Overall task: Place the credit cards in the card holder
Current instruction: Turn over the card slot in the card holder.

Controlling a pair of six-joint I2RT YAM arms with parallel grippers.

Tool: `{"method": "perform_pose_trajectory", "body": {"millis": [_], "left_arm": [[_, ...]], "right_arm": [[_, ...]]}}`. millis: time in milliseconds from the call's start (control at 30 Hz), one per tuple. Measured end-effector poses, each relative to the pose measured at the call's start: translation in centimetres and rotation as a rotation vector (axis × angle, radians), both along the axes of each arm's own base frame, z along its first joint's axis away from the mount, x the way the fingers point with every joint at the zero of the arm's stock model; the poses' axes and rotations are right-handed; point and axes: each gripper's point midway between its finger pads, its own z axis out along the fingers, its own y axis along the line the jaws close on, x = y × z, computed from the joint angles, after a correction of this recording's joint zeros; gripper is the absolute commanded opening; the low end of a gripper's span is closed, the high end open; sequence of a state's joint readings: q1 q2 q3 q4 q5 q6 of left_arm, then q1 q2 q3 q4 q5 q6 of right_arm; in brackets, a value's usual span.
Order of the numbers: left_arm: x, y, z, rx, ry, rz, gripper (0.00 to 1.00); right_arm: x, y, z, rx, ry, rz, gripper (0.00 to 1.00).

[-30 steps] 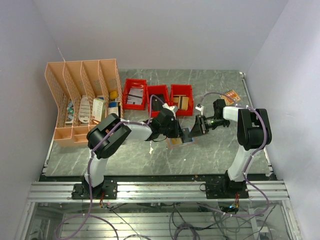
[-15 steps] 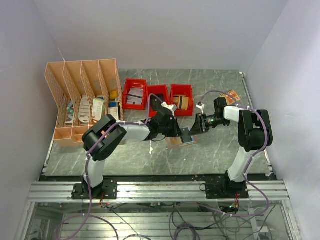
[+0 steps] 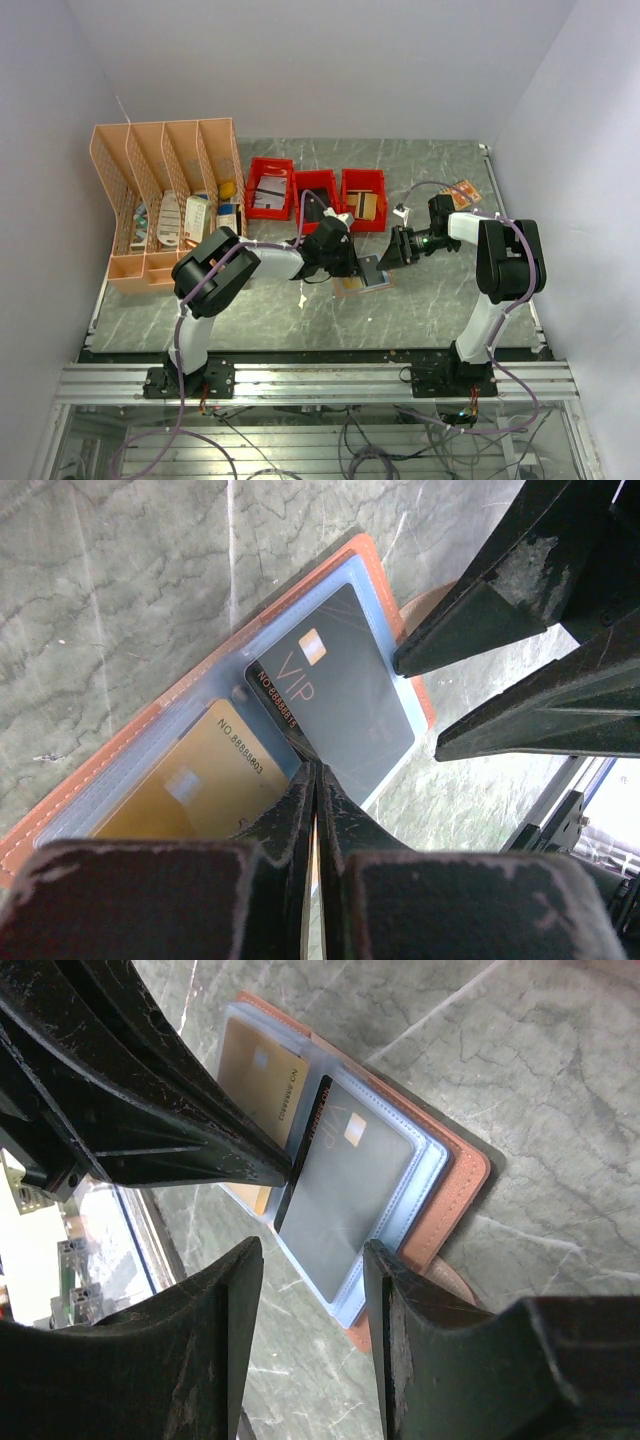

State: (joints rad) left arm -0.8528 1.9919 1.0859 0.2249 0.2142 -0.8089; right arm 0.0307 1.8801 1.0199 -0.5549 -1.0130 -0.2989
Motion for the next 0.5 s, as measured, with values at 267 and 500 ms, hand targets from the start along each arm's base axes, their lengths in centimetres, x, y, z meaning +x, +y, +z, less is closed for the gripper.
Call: {"method": "perform_pose_trajectory", "body": {"millis": [267, 500], "left_arm": [[0.2, 0.25, -0.1, 0.004, 0.003, 0.007, 0.07], [0.3, 0.26, -0.2, 0.003, 0.004, 0.008, 0.07]], "right_arm": [[0.16, -0.1, -0.07, -0.007, 0.004, -0.01, 0.49], [0.03, 0.12, 0.23, 0.015, 0.004, -0.004, 0.45]]}}
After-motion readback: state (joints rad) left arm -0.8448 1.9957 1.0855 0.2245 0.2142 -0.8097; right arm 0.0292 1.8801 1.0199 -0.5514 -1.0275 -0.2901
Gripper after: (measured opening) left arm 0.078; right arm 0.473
